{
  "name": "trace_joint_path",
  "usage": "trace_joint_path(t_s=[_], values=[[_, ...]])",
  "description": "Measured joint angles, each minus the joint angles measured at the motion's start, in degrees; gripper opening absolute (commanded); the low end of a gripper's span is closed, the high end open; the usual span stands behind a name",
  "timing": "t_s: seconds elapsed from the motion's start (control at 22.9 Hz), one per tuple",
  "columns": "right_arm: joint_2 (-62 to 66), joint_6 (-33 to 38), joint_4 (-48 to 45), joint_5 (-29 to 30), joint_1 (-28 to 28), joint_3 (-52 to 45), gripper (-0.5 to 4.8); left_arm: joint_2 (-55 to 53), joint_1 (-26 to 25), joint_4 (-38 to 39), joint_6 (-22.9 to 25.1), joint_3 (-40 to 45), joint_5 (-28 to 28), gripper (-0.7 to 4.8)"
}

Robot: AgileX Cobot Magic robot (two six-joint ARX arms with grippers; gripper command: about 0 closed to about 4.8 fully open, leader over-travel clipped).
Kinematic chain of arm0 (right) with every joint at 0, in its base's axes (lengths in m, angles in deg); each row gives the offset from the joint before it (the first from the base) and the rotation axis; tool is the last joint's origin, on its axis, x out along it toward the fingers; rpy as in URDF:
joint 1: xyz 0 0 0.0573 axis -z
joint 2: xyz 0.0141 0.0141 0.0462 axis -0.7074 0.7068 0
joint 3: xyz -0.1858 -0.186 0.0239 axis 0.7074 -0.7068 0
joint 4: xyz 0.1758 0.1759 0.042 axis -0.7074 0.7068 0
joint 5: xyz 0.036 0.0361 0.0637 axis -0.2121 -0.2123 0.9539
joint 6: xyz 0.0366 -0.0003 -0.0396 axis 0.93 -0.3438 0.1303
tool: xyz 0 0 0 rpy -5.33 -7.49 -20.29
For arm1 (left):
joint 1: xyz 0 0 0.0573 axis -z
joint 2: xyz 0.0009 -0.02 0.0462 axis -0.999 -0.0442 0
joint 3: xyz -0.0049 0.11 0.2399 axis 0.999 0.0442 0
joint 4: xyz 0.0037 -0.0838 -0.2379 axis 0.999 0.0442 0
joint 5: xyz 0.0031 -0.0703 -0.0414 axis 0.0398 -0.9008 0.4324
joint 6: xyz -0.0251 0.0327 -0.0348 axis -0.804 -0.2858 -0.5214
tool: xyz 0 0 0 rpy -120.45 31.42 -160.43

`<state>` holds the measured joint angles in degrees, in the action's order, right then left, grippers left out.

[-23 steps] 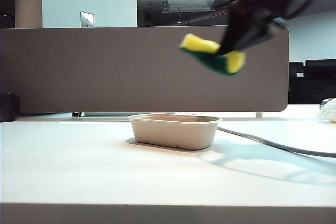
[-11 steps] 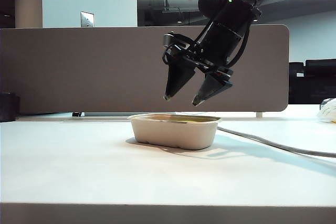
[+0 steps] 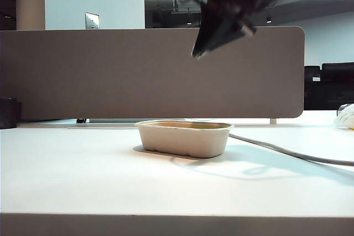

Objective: Pick up the cleaning sponge from the table and place it into the paper lunch box.

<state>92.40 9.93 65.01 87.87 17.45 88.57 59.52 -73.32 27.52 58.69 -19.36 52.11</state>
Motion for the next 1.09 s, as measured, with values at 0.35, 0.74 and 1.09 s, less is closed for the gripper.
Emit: trace_joint_path(t_s=[0.35,0.74,1.09], values=[[-14.8,3.2,-4.7,-5.4,0.0,-8.9,-0.09,4.5,-8.0,0.1,0.0,0.0,0.1,-0.05],[-31.9,15.1,-21.3,-19.4,0.0,-27.7,-0.09,5.8,-12.2,0.3,0.0,0.0,0.1,-0.05],[-43.1,17.2,-32.6,-30.1,0.0,-42.7,-0.08,5.8,-13.9,0.4,0.0,0.0,0.1,-0.05]])
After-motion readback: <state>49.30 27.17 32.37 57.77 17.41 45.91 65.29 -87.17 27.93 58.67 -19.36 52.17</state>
